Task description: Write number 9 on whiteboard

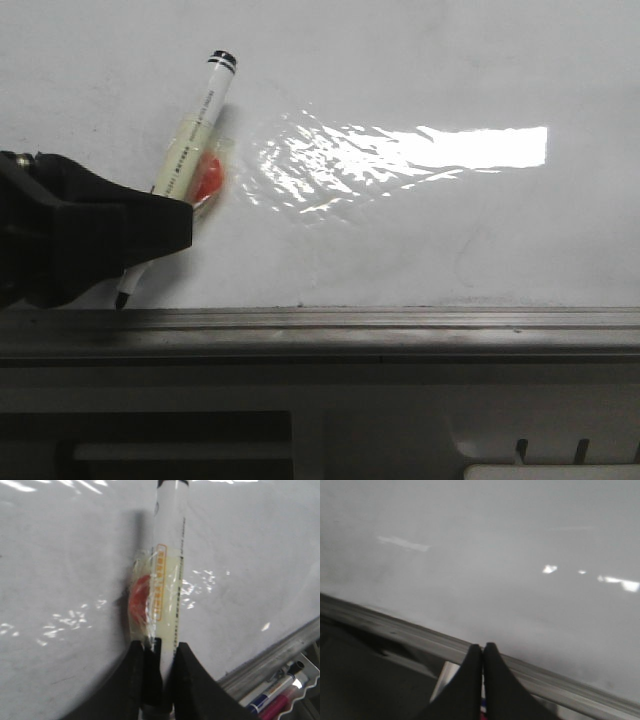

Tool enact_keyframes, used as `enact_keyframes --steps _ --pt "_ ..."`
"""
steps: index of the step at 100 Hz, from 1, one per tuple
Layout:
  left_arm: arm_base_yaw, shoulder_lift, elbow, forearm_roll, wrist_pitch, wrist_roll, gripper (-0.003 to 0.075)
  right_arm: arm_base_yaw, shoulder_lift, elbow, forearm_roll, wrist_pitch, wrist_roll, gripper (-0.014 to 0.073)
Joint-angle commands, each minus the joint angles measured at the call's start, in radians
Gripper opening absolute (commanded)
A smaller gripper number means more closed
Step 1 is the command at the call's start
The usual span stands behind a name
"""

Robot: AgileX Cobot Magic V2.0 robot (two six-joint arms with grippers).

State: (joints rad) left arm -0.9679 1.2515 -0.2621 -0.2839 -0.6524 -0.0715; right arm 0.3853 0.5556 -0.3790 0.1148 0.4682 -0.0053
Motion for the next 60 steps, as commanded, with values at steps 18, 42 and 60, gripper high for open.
enact_keyframes --steps 18,42,60 --pt "-0.006 -0.143 -0.024 0.321 -0.063 0.037 -0.0020 0.352 0.247 -0.275 0.062 -0.059 -0.005 0.0255" --pt "-0.006 -0.180 -0.024 0.499 -0.062 0.141 -0.0020 0.522 0.363 -0.426 0.035 -0.106 -0.012 0.0367" --pt "-0.006 -0.180 -0.021 0.545 -0.062 0.144 -0.0020 0.522 0.403 -0.460 0.043 -0.116 -0.012 0.0356"
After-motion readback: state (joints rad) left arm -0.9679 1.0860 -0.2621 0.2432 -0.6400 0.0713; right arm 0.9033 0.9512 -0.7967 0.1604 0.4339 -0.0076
